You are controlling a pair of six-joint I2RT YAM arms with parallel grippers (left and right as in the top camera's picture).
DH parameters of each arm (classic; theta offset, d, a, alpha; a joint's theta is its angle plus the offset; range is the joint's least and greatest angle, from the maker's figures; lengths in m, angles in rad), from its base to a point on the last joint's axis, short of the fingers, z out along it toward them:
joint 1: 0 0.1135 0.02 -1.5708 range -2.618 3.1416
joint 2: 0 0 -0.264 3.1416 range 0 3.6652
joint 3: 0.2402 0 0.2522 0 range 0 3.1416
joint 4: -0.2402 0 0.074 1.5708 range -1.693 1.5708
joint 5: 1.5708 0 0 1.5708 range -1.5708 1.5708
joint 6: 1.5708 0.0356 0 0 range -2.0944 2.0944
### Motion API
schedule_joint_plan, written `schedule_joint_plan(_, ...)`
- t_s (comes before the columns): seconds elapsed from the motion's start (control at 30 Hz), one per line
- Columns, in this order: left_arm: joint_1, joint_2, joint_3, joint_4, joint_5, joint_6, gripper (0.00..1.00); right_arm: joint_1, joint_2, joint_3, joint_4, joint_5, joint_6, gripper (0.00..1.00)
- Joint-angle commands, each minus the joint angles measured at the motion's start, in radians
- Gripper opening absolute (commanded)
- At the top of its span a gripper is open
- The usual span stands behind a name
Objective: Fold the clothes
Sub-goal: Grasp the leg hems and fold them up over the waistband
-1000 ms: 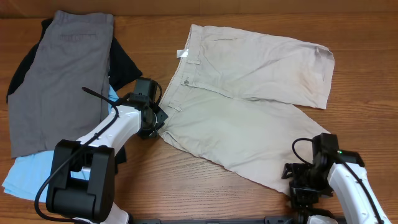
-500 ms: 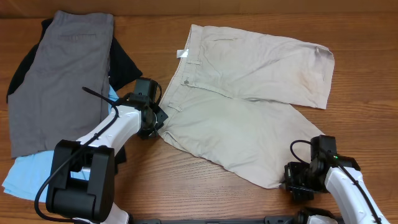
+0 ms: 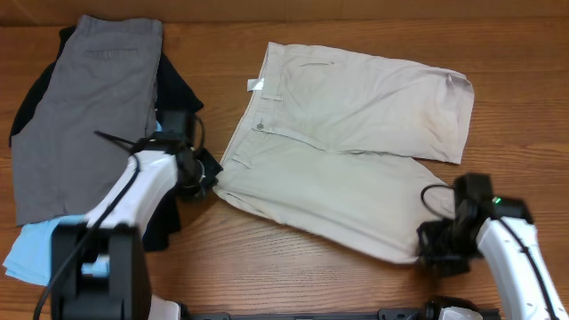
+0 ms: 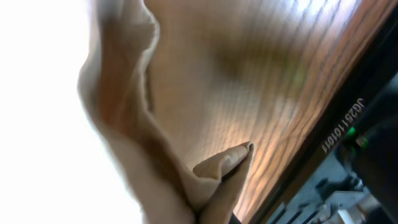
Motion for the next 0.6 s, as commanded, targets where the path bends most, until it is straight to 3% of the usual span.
schedule_joint_plan(0.0, 0.056, -0.160, 0.048, -0.012, -0.078, 0.061, 0.04, -0.003, -0.035, 0.160, -0.074, 0.211, -0.054, 0.04)
schedule_joint_plan(0.27, 0.053, -0.476, 0.048, -0.043, -0.078, 0.109, 0.04, -0.003, -0.090, 0.415, -0.214, 0.257, -0.142, 0.04)
schedule_joint_plan(0.57, 0.053, -0.725, 0.048, -0.128, -0.090, 0.157, 0.04, -0.003, -0.190, 0.542, -0.351, 0.259, -0.262, 0.04)
